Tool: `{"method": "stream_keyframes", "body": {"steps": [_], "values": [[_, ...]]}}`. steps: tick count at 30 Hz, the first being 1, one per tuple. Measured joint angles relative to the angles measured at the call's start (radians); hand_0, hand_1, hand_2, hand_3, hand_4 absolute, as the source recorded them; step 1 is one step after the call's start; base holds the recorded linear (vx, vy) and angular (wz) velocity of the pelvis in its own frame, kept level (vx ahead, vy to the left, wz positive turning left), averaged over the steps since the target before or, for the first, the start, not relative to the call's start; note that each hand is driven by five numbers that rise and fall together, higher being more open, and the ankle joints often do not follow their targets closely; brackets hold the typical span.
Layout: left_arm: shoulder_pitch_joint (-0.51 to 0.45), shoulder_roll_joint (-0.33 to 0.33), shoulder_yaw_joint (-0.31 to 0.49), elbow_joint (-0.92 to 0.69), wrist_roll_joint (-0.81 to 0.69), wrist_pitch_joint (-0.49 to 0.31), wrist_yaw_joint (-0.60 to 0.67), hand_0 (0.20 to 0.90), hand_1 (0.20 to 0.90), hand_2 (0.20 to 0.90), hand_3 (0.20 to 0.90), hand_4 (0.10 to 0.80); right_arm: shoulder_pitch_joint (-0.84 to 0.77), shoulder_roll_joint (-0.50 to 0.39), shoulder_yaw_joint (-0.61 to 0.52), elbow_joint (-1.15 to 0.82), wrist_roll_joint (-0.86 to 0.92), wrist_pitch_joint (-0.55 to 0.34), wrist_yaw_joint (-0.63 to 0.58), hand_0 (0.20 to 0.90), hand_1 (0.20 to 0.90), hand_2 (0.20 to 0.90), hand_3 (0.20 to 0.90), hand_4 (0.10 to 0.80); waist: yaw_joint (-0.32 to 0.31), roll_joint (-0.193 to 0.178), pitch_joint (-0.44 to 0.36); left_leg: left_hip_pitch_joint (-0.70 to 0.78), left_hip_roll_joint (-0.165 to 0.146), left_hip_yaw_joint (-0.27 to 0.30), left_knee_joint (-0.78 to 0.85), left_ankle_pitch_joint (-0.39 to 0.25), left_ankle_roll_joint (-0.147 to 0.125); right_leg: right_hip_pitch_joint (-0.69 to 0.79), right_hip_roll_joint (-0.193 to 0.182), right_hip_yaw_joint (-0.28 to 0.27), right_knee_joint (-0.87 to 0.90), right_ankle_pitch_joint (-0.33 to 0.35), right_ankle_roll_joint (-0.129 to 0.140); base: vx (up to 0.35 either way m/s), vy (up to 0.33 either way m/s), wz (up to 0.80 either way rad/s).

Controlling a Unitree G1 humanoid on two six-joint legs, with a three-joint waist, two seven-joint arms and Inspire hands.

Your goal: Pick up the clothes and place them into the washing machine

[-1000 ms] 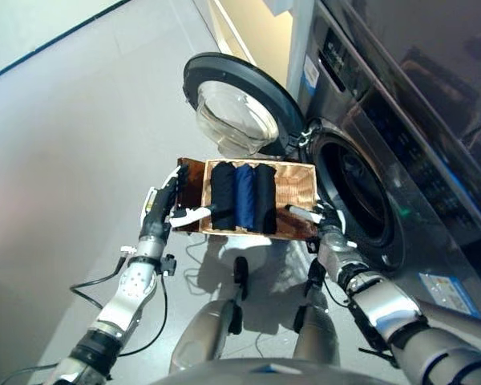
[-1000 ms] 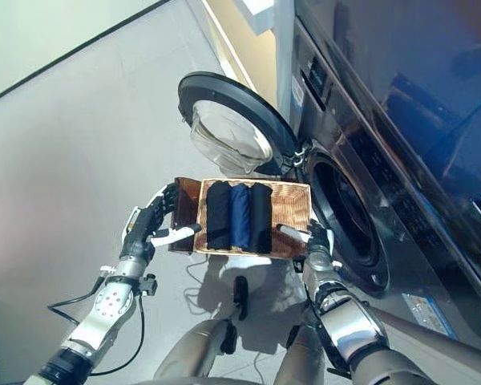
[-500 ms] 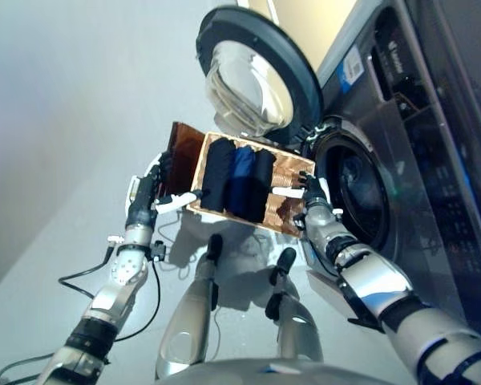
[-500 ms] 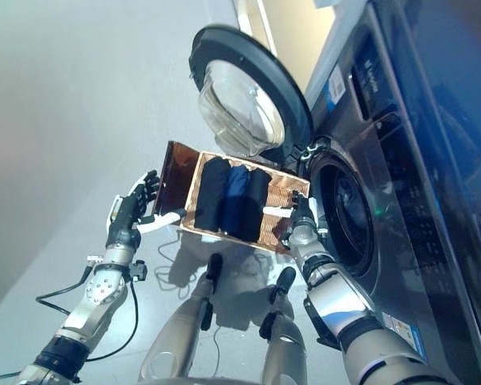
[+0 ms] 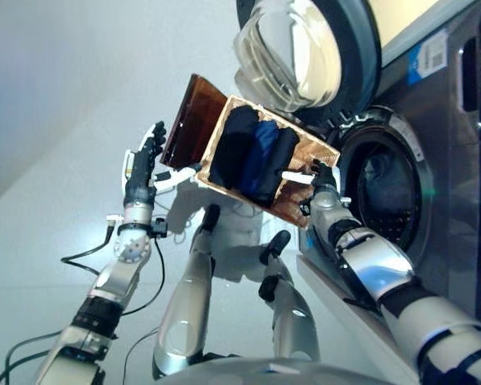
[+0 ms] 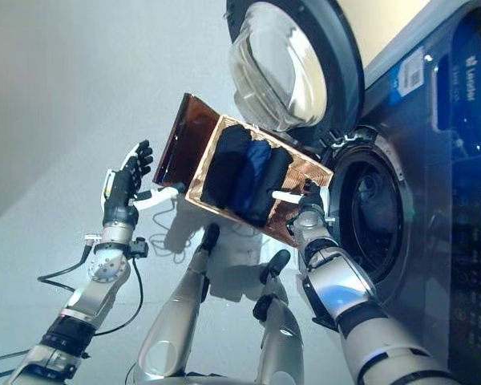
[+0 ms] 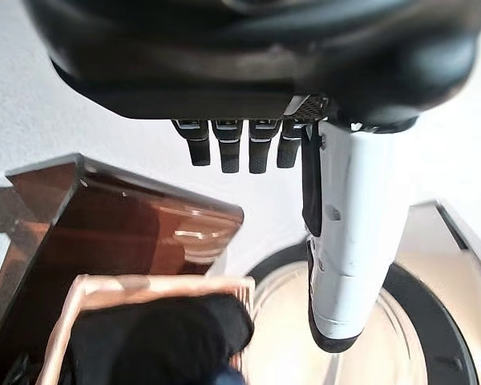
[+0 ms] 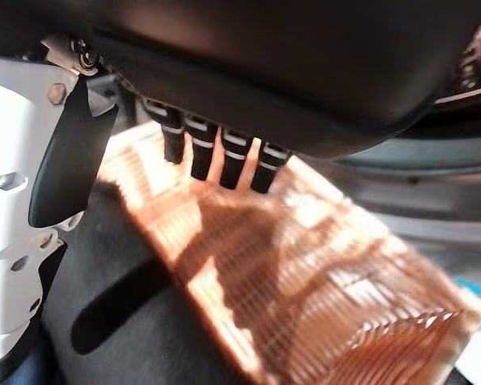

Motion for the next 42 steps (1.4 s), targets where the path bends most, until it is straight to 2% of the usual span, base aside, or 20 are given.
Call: {"method": "stream_keyframes", "body": {"steps": [14, 17, 22, 25, 26, 27, 28, 29, 39, 42], "values": [[-0.017, -0.003, -0.002, 0.0, 0.017, 0.0, 0.038, 0.9, 0.9, 0.9, 0.9, 0.8, -0.013, -0.004, -0.033, 0.029, 0.034, -0.004, -0.024, 0.9, 0.9, 0.9, 0.9, 0.8, 0.025, 0.0, 0.014, -0.035, -0.007, -0.019, 0.008, 0.0, -0.005, -0.011, -0.01, -0.023, 0.015, -0.023, 0.011, 0.014, 0.022, 0.1], [-0.022, -0.006, -0.003, -0.004, 0.028, -0.001, 0.041, 0.9, 0.9, 0.9, 0.9, 0.8, -0.053, -0.012, -0.041, 0.056, 0.045, 0.023, -0.026, 0.9, 0.9, 0.9, 0.9, 0.8, 0.033, 0.007, 0.019, -0.054, -0.017, -0.019, 0.016, 0.0, -0.005, -0.035, -0.024, -0.021, 0.038, -0.03, 0.016, -0.007, 0.029, 0.06], [-0.02, -0.005, -0.003, -0.004, 0.034, -0.002, 0.062, 0.9, 0.9, 0.9, 0.9, 0.8, -0.089, -0.045, -0.047, 0.053, 0.049, 0.018, -0.045, 0.9, 0.9, 0.9, 0.9, 0.8, 0.037, 0.037, 0.04, -0.06, -0.028, -0.018, 0.017, 0.0, -0.005, -0.041, -0.037, -0.021, 0.048, -0.036, 0.023, -0.004, 0.023, 0.04], [-0.023, -0.005, -0.004, -0.006, 0.035, -0.003, 0.064, 0.9, 0.9, 0.9, 0.9, 0.8, -0.107, -0.06, -0.049, 0.054, 0.049, 0.019, -0.046, 0.9, 0.9, 0.9, 0.9, 0.8, 0.043, 0.039, 0.041, -0.081, -0.029, -0.017, 0.021, 0.001, -0.005, -0.062, -0.039, -0.02, 0.051, -0.036, 0.023, 0.001, 0.023, 0.0], [-0.024, -0.006, -0.005, -0.007, 0.035, -0.002, 0.065, 0.9, 0.9, 0.9, 0.9, 0.8, -0.118, -0.073, -0.052, 0.054, 0.049, 0.019, -0.048, 0.787, 0.787, 0.787, 0.787, 0.72, 0.047, 0.041, 0.042, -0.095, -0.031, -0.017, 0.025, 0.001, -0.005, -0.075, -0.041, -0.02, 0.055, -0.036, 0.023, 0.008, 0.036, 0.05], [-0.023, -0.006, -0.005, -0.007, 0.035, -0.002, 0.068, 0.9, 0.9, 0.9, 0.9, 0.8, -0.121, -0.077, -0.055, 0.054, 0.049, 0.02, -0.05, 0.409, 0.409, 0.409, 0.409, 0.449, 0.047, 0.045, 0.044, -0.099, -0.033, -0.014, 0.03, 0.001, -0.005, -0.075, -0.043, -0.02, 0.055, -0.037, 0.025, 0.01, 0.047, 0.06], [-0.024, -0.006, -0.005, -0.007, 0.035, -0.002, 0.069, 0.9, 0.9, 0.9, 0.9, 0.8, -0.122, -0.078, -0.056, 0.054, 0.049, 0.02, -0.053, 0.321, 0.321, 0.321, 0.321, 0.386, 0.048, 0.045, 0.045, -0.099, -0.033, -0.011, 0.031, 0.001, -0.004, -0.075, -0.043, -0.019, 0.056, -0.038, 0.026, 0.009, 0.024, 0.06], [-0.024, -0.006, -0.005, -0.007, 0.035, -0.003, 0.078, 0.9, 0.9, 0.9, 0.9, 0.8, -0.123, -0.078, -0.058, 0.054, 0.048, 0.02, -0.064, 0.2, 0.2, 0.2, 0.2, 0.3, 0.049, 0.046, 0.045, -0.1, -0.032, -0.003, 0.032, 0.003, -0.001, -0.075, -0.045, -0.019, 0.057, -0.039, 0.028, 0.0, 0.0, 0.0], [-0.021, 0.007, -0.004, -0.044, 0.065, -0.01, 0.099, 0.9, 0.9, 0.9, 0.9, 0.8, -0.156, -0.102, -0.059, 0.067, 0.033, 0.02, -0.091, 0.2, 0.2, 0.2, 0.2, 0.3, 0.05, 0.06, 0.053, -0.12, -0.034, 0.008, 0.036, 0.001, -0.005, -0.109, -0.052, -0.005, 0.085, -0.049, 0.024, 0.0, 0.006, -0.01], [-0.019, 0.009, -0.004, -0.043, 0.066, -0.01, 0.1, 0.9, 0.9, 0.9, 0.9, 0.8, -0.161, -0.122, -0.06, 0.074, 0.03, 0.021, -0.091, 0.2, 0.2, 0.2, 0.2, 0.3, 0.05, 0.077, 0.063, -0.122, -0.035, 0.009, 0.036, 0.001, -0.004, -0.111, -0.052, -0.002, 0.085, -0.049, 0.025, 0.0, 0.0, 0.0]]}}
